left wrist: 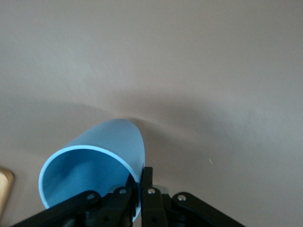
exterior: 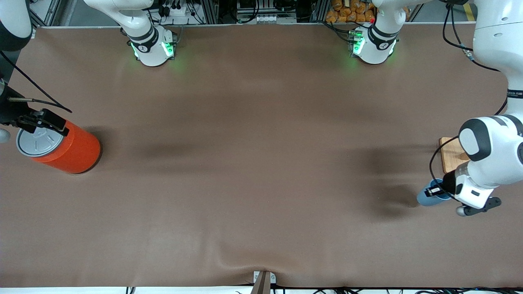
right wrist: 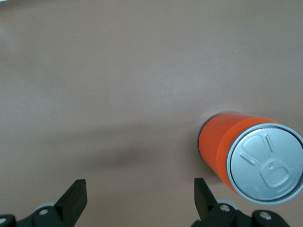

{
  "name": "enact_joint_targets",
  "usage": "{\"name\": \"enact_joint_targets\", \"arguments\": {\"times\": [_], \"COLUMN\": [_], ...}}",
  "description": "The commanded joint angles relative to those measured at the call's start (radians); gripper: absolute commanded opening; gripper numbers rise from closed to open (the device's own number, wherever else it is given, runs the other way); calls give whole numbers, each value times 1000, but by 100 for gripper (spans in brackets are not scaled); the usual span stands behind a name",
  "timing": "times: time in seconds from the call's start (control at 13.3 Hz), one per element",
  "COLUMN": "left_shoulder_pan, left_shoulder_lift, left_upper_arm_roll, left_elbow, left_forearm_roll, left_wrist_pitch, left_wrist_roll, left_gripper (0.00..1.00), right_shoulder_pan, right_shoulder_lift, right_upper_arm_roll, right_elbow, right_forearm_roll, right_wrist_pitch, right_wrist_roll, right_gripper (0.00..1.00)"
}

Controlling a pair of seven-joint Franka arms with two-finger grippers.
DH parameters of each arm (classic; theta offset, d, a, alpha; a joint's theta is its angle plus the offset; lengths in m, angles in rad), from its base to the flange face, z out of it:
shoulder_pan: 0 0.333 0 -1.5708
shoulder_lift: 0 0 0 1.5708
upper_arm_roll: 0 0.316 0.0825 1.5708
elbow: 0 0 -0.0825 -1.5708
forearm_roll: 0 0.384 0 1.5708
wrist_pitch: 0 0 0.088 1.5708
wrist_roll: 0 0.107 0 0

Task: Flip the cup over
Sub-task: 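Rotate the blue cup upright and lower it onto the table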

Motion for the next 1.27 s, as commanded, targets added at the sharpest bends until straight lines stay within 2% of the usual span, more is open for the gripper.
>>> {"name": "enact_joint_targets", "arguments": {"times": [0.0,0.15,0.45,0.67,0.75,0.82,0.9,0.97,1.05,1.2], "left_shoulder_pan": [-42,-49,-53,-52,-50,-50,-53,-58,-55,-47], "left_shoulder_lift": [-26,-23,-12,18,20,20,18,8,-3,-53], "left_upper_arm_roll": [4,-3,-8,-23,-23,-25,-28,-40,-45,-48], "left_elbow": [-1,-4,-12,-20,-30,-44,-52,-49,-46,-50], "left_forearm_roll": [86,131,119,106,106,106,106,103,103,102], "left_wrist_pitch": [-111,-143,-145,-113,-88,-58,-41,-41,-42,-48], "left_wrist_roll": [-76,-145,-148,-143,-136,-134,-136,-139,-137,-131], "left_gripper": [0,0,0,0,6,33,55,73,100,100], "right_shoulder_pan": [-19,-17,-19,-33,-34,-42,-46,-46,-43,-39], "right_shoulder_lift": [4,-1,-7,-6,-4,1,7,16,17,30], "right_upper_arm_roll": [16,16,15,15,15,15,15,15,16,16], "right_elbow": [71,100,160,177,177,181,195,212,212,212], "right_forearm_roll": [1,0,0,0,-2,0,1,12,9,-3], "right_wrist_pitch": [-84,-143,-264,-283,-282,-277,-272,-274,-274,-272], "right_wrist_roll": [18,17,17,4,3,6,13,15,14,12], "right_gripper": [100,100,100,100,100,100,100,100,100,100]}}
